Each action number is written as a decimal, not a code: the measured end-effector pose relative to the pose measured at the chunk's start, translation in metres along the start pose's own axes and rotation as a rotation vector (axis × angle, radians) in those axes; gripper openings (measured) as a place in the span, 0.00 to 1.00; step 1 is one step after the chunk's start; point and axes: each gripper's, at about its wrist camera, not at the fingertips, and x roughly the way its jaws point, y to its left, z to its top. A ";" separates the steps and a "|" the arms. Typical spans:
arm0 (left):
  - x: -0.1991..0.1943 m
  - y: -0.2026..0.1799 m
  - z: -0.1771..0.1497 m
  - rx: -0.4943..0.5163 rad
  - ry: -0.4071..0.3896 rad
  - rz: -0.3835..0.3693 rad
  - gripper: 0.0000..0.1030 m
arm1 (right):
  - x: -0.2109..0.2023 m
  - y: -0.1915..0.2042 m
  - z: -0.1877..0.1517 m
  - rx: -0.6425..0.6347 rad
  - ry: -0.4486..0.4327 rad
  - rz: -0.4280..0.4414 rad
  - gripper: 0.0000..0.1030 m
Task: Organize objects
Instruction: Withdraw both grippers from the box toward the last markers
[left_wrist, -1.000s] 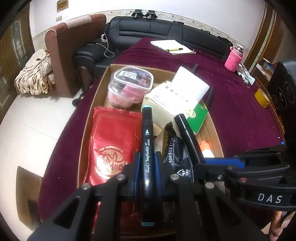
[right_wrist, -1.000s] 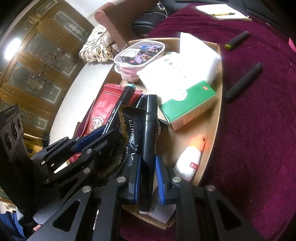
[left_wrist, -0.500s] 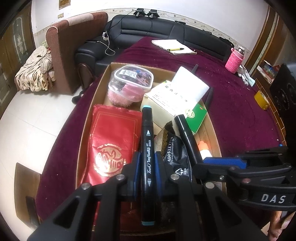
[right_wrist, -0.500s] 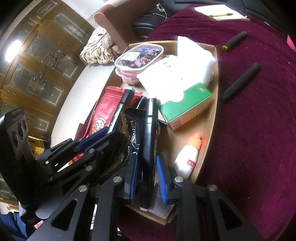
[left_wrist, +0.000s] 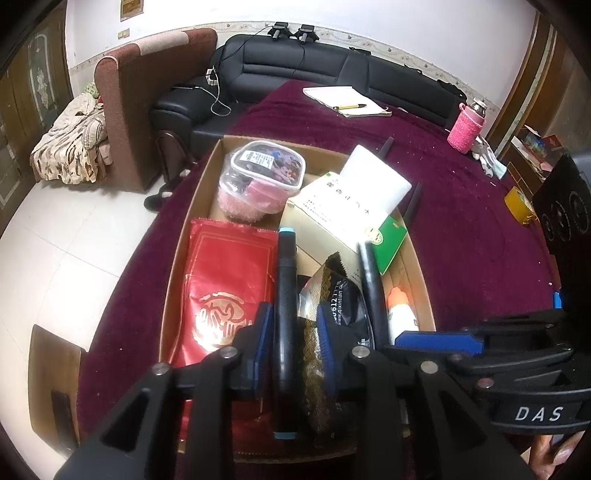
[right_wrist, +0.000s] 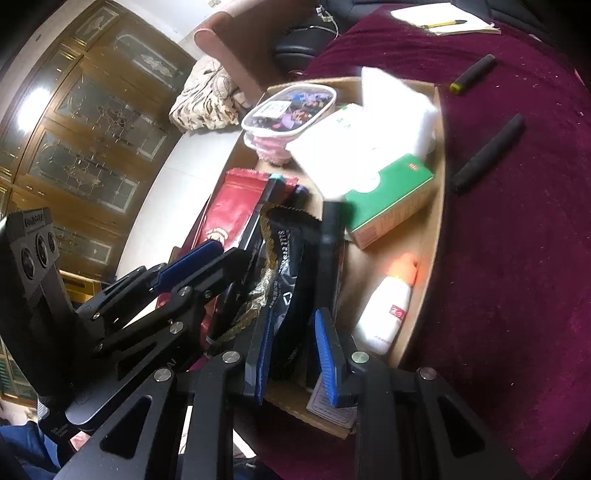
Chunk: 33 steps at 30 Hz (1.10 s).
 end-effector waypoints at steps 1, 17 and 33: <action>-0.001 0.000 0.000 -0.001 -0.003 0.001 0.26 | -0.002 -0.002 0.000 0.008 -0.005 0.001 0.26; -0.005 -0.040 0.024 0.081 -0.034 -0.059 0.27 | -0.069 -0.090 -0.027 0.269 -0.140 -0.037 0.40; 0.077 -0.163 0.096 0.297 0.100 -0.197 0.37 | -0.134 -0.179 -0.095 0.478 -0.250 -0.082 0.45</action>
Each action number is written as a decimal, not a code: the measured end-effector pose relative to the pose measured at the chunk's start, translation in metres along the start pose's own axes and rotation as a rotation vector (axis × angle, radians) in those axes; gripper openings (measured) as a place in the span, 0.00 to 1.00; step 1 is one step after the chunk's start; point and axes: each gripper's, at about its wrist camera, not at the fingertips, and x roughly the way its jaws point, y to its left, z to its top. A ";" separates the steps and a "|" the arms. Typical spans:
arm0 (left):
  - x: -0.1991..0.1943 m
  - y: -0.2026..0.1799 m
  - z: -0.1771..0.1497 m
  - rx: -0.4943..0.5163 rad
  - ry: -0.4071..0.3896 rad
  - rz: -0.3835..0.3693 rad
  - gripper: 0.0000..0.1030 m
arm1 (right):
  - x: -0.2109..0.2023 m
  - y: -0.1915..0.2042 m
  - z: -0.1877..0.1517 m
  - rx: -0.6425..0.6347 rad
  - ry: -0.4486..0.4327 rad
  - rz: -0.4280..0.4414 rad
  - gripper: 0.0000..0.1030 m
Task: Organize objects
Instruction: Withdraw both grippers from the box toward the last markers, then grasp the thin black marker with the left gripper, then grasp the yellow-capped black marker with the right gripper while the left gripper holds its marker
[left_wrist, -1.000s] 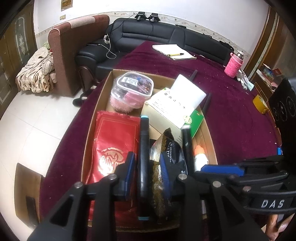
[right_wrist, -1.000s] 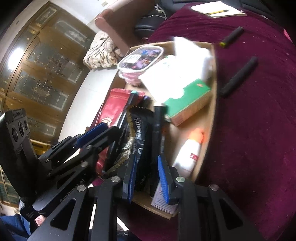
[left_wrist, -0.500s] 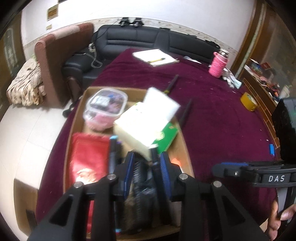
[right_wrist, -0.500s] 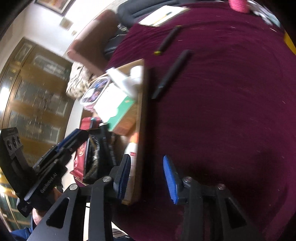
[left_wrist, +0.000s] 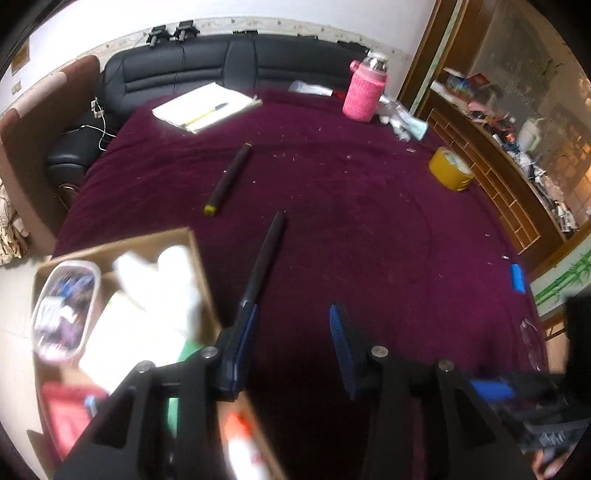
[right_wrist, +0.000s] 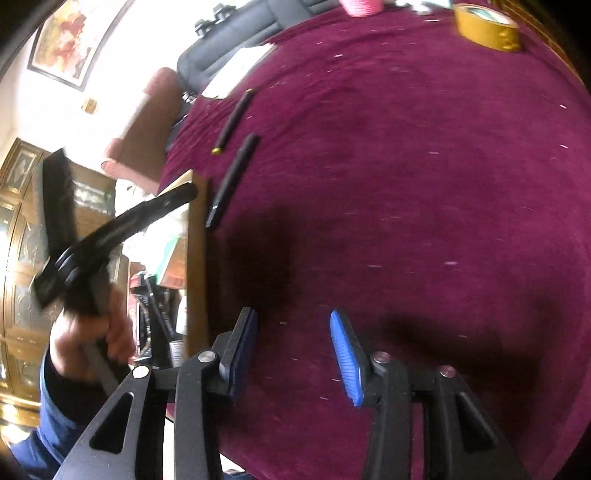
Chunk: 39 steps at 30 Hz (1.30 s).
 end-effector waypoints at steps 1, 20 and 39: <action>0.015 -0.002 0.008 0.011 0.027 0.021 0.37 | -0.004 -0.006 -0.001 0.007 -0.005 -0.001 0.45; 0.096 -0.002 0.022 -0.029 0.153 0.129 0.14 | -0.041 -0.058 0.017 0.067 -0.040 -0.021 0.46; 0.039 -0.089 -0.099 0.080 0.120 0.103 0.14 | 0.043 0.094 0.202 -0.176 0.049 0.012 0.55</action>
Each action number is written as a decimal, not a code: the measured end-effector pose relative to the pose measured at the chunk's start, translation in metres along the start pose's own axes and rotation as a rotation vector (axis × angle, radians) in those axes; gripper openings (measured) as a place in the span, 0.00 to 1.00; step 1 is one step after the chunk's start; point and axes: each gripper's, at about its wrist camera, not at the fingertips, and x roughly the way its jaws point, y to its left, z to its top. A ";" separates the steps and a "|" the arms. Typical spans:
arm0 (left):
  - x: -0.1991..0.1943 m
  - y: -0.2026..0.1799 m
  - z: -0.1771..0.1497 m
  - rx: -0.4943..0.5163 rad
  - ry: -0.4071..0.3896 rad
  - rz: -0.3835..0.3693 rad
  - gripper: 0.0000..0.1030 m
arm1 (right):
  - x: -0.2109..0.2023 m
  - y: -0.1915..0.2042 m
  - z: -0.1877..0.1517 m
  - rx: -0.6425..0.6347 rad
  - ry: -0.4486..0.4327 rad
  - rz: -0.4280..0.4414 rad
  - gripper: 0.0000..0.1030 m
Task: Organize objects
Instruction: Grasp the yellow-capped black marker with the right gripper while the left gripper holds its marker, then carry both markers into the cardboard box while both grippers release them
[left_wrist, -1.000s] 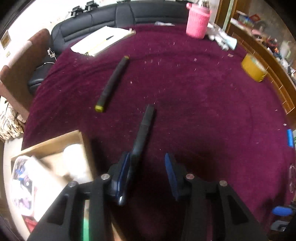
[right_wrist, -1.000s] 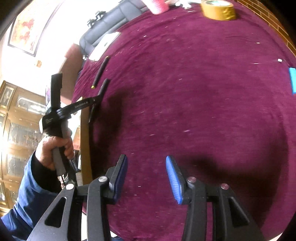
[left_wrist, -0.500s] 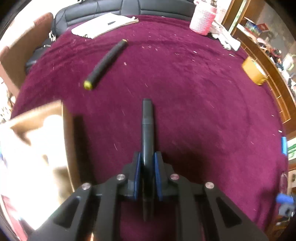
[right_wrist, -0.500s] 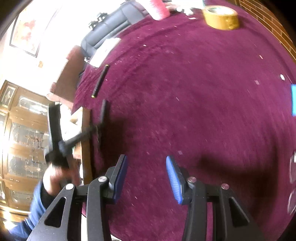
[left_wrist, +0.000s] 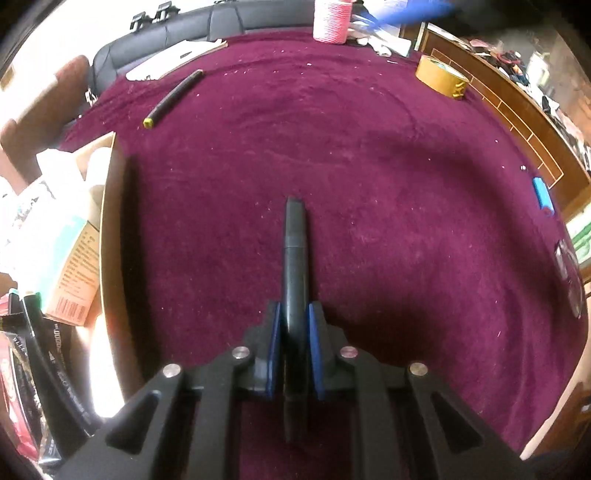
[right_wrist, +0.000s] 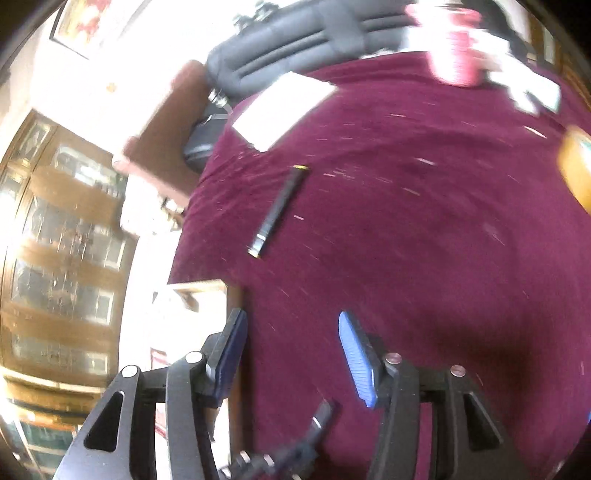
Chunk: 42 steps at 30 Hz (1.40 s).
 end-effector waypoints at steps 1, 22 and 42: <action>0.000 0.001 -0.001 0.001 -0.003 -0.001 0.14 | 0.013 0.008 0.015 -0.012 0.013 -0.017 0.55; -0.001 0.003 -0.006 -0.006 -0.024 -0.026 0.14 | 0.200 0.061 0.100 -0.214 0.160 -0.339 0.32; 0.001 0.002 -0.001 0.003 -0.007 -0.023 0.14 | 0.068 -0.040 -0.066 -0.248 0.203 -0.213 0.16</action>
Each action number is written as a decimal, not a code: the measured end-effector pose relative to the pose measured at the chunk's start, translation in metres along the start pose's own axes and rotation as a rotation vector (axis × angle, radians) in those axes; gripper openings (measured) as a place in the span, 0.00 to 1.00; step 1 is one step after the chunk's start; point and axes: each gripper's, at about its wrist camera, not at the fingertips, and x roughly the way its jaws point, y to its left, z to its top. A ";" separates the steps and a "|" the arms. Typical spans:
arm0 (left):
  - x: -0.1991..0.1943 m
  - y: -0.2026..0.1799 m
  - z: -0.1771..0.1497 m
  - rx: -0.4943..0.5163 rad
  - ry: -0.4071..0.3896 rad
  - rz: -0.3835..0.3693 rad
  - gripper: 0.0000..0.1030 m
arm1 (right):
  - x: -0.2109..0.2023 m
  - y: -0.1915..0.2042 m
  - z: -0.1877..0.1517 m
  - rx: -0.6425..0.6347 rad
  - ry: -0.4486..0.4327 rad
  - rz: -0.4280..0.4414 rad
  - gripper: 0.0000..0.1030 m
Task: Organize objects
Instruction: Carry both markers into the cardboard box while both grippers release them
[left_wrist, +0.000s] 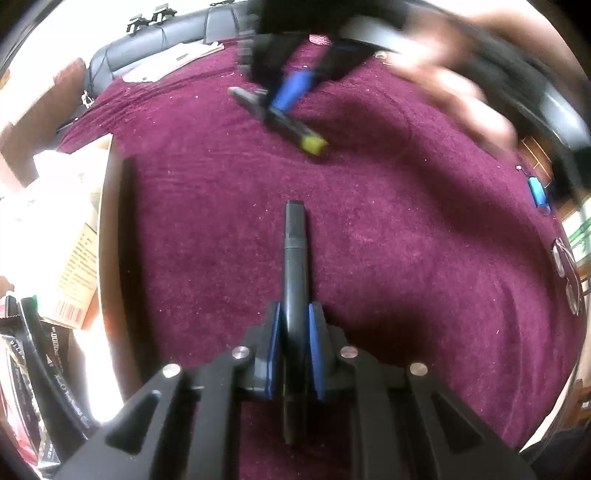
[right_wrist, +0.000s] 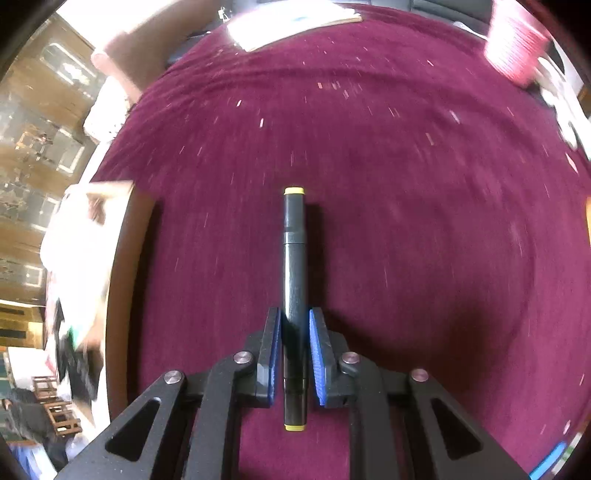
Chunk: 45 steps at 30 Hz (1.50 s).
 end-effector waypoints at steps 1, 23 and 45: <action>0.000 -0.001 0.001 0.001 0.000 0.001 0.14 | -0.006 -0.002 -0.019 0.006 0.001 0.002 0.16; 0.004 -0.004 0.006 0.006 0.010 0.027 0.14 | -0.019 0.003 -0.163 0.107 -0.050 -0.043 0.17; -0.031 -0.005 0.006 0.065 -0.105 0.056 0.14 | -0.048 0.027 -0.167 0.136 -0.151 0.007 0.17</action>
